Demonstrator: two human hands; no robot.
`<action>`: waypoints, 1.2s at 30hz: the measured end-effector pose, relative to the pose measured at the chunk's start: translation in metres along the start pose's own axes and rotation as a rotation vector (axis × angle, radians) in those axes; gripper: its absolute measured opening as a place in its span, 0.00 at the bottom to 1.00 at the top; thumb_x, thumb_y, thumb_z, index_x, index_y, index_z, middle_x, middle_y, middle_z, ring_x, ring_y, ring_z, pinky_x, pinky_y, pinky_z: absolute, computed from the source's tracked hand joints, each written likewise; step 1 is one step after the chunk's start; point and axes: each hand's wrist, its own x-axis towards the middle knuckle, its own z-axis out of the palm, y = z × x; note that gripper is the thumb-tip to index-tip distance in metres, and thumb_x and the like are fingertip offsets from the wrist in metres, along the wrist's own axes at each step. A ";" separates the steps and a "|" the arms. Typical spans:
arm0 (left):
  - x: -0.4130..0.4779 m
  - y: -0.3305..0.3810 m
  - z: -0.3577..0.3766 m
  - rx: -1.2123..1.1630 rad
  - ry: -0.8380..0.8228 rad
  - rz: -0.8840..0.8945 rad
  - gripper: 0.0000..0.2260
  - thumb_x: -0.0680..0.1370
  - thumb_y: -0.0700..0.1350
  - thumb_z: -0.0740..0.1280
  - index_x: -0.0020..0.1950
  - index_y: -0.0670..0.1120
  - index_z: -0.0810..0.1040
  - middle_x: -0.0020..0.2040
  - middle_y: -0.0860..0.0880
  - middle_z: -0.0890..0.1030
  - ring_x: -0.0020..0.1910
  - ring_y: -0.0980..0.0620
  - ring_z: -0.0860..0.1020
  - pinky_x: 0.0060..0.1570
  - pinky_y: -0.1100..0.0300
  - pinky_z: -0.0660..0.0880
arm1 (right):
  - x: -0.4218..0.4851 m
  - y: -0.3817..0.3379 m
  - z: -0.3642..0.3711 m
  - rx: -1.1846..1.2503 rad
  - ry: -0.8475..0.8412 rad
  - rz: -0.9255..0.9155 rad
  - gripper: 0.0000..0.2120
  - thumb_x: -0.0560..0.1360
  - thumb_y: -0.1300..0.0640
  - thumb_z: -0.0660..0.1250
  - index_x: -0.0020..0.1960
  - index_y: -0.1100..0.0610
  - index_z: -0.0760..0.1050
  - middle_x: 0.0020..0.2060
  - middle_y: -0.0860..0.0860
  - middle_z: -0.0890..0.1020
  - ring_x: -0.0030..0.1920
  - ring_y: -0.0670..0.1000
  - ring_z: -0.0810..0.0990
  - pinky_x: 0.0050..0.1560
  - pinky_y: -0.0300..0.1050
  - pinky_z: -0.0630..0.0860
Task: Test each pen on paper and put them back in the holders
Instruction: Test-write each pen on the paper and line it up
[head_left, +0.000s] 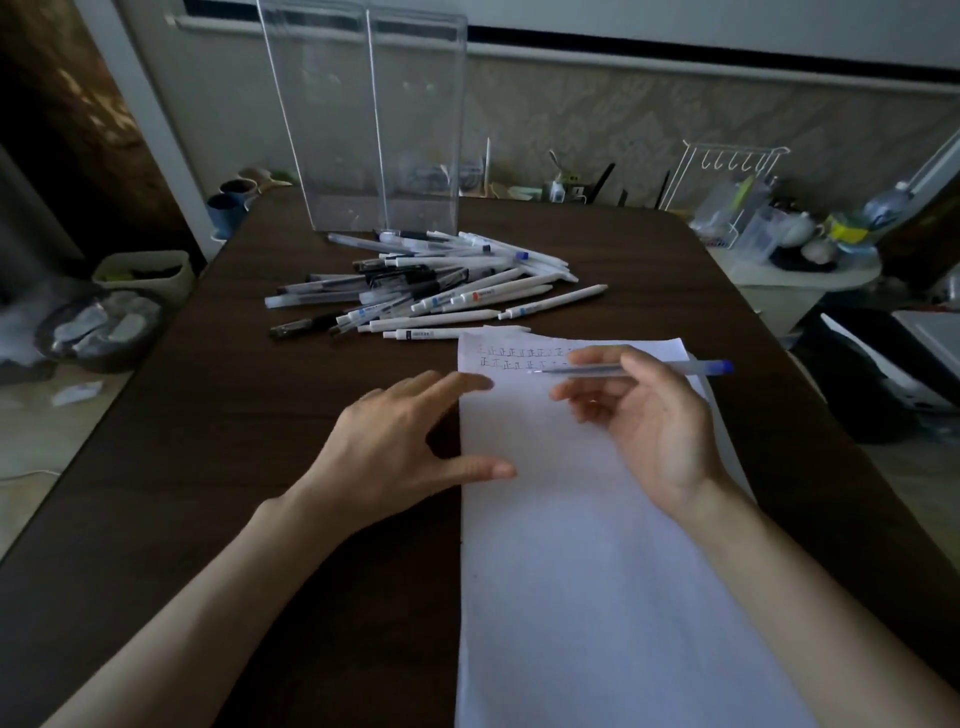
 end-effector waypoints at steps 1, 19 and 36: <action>-0.002 -0.003 0.000 0.071 -0.049 0.031 0.43 0.59 0.81 0.46 0.69 0.61 0.64 0.50 0.58 0.70 0.49 0.57 0.71 0.45 0.59 0.64 | 0.001 0.001 0.001 -0.029 0.007 0.013 0.15 0.75 0.55 0.56 0.47 0.61 0.78 0.37 0.58 0.84 0.38 0.51 0.80 0.38 0.38 0.74; 0.001 -0.007 0.012 0.301 -0.012 -0.093 0.39 0.64 0.77 0.39 0.72 0.64 0.58 0.50 0.55 0.60 0.53 0.54 0.64 0.52 0.57 0.61 | 0.061 0.029 0.034 -0.667 0.237 -0.116 0.13 0.70 0.67 0.63 0.31 0.58 0.62 0.20 0.52 0.71 0.22 0.45 0.69 0.26 0.36 0.66; 0.003 -0.010 0.012 -0.121 0.225 -0.008 0.13 0.78 0.41 0.54 0.62 0.42 0.67 0.49 0.54 0.69 0.46 0.53 0.69 0.46 0.59 0.67 | 0.055 0.028 0.039 -0.759 0.149 -0.140 0.13 0.72 0.65 0.63 0.32 0.58 0.63 0.24 0.58 0.70 0.22 0.46 0.68 0.25 0.39 0.65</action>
